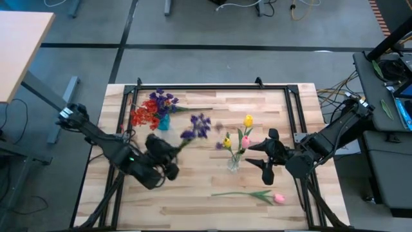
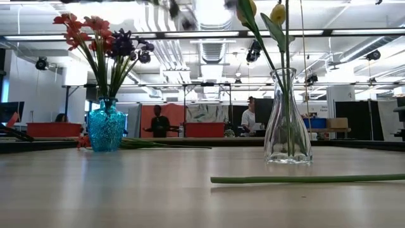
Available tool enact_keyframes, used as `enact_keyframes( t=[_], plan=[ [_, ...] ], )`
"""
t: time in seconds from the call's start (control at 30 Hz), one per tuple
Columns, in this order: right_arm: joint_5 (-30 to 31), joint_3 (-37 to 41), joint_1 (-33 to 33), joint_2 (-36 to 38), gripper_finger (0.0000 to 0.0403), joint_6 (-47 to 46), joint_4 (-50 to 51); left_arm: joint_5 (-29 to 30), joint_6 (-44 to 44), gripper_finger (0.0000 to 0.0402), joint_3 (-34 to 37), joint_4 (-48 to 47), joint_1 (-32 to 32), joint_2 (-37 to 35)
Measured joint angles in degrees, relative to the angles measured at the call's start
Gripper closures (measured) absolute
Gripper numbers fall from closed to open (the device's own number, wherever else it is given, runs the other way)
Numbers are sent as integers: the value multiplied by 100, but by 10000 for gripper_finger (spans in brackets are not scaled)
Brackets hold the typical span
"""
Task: Sort flowers into vase by color
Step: Put the left pink tulip into the transparent vase, then put the violet flowers into the blue vase
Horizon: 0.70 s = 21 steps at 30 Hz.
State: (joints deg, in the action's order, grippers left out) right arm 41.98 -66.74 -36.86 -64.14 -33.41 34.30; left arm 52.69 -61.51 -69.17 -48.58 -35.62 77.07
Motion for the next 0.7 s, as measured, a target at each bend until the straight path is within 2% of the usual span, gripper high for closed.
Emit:
enact_keyframes(
  t=[0.23, 0.5, 0.6, 0.67, 0.7],
  plan=[
    [0, 4, 0, 0, 199, 13, 4, 1197, 775, 400, 4, 5, -58, -832],
    [4, 7, 0, 0, 199, 116, 0, 2103, 1567, 400, -5, 106, -57, -1427],
    [4, 9, 2, 0, 199, 265, -9, 2181, 2396, 401, -7, 730, -57, -1675],
    [13, 11, 2, 0, 199, 433, -32, 2072, 3392, 401, -7, 1571, -57, -1820],
    [50, 11, 2, 0, 199, 483, -35, 1811, 4077, 401, -7, 2078, -55, -1885]
  ],
)
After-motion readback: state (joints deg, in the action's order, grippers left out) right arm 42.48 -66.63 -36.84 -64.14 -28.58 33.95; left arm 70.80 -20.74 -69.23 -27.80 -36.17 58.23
